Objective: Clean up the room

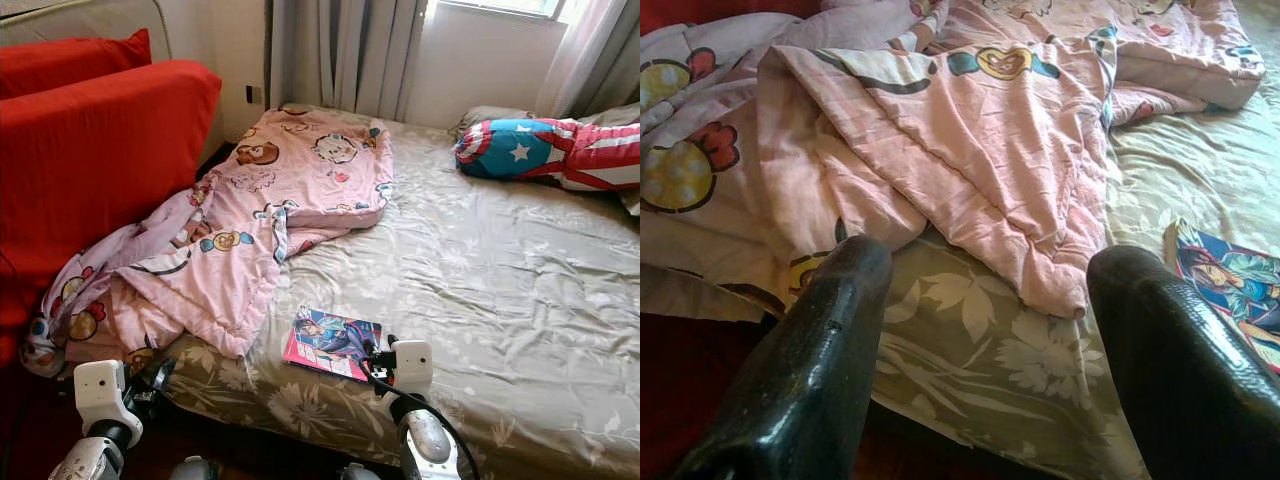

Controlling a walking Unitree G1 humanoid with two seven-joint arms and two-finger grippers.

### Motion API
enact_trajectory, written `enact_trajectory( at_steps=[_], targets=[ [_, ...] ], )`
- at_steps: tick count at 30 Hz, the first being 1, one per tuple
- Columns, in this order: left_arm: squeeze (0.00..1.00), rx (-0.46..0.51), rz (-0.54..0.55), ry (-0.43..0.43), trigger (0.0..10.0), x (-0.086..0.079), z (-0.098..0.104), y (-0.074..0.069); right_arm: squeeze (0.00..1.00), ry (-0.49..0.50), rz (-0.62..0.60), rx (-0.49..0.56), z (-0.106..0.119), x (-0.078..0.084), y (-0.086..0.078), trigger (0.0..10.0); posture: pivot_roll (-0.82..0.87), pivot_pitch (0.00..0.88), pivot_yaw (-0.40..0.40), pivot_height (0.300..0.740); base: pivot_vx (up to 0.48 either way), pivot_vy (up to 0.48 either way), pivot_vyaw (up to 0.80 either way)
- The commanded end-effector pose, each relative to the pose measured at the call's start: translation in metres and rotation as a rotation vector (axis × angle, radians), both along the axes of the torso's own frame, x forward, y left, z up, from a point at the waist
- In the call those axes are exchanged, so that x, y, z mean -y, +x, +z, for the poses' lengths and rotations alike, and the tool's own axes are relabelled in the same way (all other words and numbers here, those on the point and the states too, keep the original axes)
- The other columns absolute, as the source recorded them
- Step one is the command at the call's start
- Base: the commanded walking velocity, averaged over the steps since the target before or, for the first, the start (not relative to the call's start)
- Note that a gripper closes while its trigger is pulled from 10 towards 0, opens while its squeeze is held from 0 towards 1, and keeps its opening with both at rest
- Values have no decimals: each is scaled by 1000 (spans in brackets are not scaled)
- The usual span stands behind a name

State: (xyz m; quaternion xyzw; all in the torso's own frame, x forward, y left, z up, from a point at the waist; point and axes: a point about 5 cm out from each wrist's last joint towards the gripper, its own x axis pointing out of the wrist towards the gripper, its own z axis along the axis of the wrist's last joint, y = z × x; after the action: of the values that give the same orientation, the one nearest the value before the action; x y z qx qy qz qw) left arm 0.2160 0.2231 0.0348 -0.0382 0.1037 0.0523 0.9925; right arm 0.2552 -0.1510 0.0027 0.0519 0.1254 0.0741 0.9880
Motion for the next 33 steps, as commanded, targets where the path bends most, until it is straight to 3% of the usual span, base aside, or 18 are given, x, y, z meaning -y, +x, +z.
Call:
enact_trajectory(
  at_steps=[1, 26, 33],
  targets=[
    [0, 12, -10, 13, 10000, 1, 6, 2, 0, -1, -12, 2, 1, 3, -1, 10000, 59, 0, -104, 648, 326, 0, 0],
    [0, 0, -7, 8, 10000, 2, 6, 4, 0, -8, 0, -7, 1, 1, 2, 10000, 62, 0, -106, 648, 342, 0, 0],
    [0, 2, -12, -2, 10000, 3, 4, 3, 0, 2, 2, -9, -1, -2, -1, 10000, 62, 0, -106, 648, 113, 0, 0]
  ],
)
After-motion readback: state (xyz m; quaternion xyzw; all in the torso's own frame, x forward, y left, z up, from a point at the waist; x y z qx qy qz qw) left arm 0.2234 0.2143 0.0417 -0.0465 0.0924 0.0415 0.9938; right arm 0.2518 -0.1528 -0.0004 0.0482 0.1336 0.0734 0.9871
